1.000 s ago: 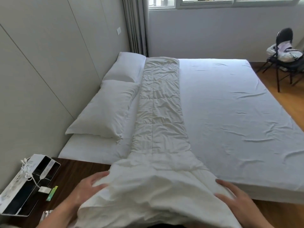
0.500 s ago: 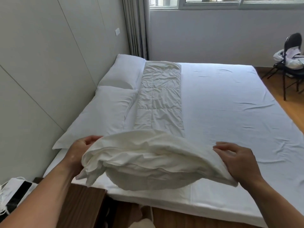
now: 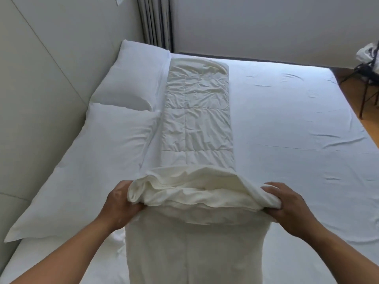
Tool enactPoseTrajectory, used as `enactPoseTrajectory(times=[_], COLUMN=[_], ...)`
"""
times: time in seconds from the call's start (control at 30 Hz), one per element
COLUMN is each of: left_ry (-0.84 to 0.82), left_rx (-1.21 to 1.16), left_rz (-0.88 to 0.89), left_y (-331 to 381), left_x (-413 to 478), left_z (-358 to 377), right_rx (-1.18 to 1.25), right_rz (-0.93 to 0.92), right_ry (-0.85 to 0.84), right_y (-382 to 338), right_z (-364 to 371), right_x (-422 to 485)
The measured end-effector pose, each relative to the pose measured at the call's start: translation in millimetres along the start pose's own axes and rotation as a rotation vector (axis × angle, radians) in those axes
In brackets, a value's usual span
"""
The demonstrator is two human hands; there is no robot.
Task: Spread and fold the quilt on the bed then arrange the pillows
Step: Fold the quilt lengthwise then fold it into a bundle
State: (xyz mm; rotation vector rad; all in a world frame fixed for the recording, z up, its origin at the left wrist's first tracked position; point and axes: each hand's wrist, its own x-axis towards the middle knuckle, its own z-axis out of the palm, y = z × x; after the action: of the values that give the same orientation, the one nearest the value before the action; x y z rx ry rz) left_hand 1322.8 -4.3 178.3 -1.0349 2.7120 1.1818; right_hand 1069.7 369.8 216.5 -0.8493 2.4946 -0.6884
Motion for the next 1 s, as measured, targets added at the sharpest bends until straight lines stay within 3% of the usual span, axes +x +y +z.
enactPoseTrajectory(times=[0.27, 0.4, 0.5, 0.57, 0.67, 0.77, 0.83, 1.0], left_ry=[0.173, 0.159, 0.142, 0.182, 0.222, -0.007, -0.06, 0.285], left_rx=[0.124, -0.068, -0.296, -0.181, 0.179, 0.326, 0.364, 0.468], left_rz=[-0.115, -0.284, -0.274, -0.19, -0.076, -0.142, -0.146, 0.045], left_y=[6, -22, -56, -77, -85, -89, -94, -81], left_x=[202, 312, 342, 351, 374, 402, 404, 421], left_z=[28, 95, 146, 165, 163, 178, 193, 156], right_rx=[-0.036, 0.07, 0.107, 0.015, -0.202, -0.102, -0.004, -0.002], right_rz=[0.103, 0.266, 0.421, 0.422, 0.381, 0.415, 0.418, 0.375], right_ry=[0.126, 0.176, 0.194, 0.236, 0.253, 0.187, 0.135, 0.263], right_y=[41, 87, 111, 121, 137, 156, 157, 137], right_z=[19, 77, 132, 153, 157, 173, 182, 144], right_x=[195, 299, 342, 358, 375, 388, 391, 424])
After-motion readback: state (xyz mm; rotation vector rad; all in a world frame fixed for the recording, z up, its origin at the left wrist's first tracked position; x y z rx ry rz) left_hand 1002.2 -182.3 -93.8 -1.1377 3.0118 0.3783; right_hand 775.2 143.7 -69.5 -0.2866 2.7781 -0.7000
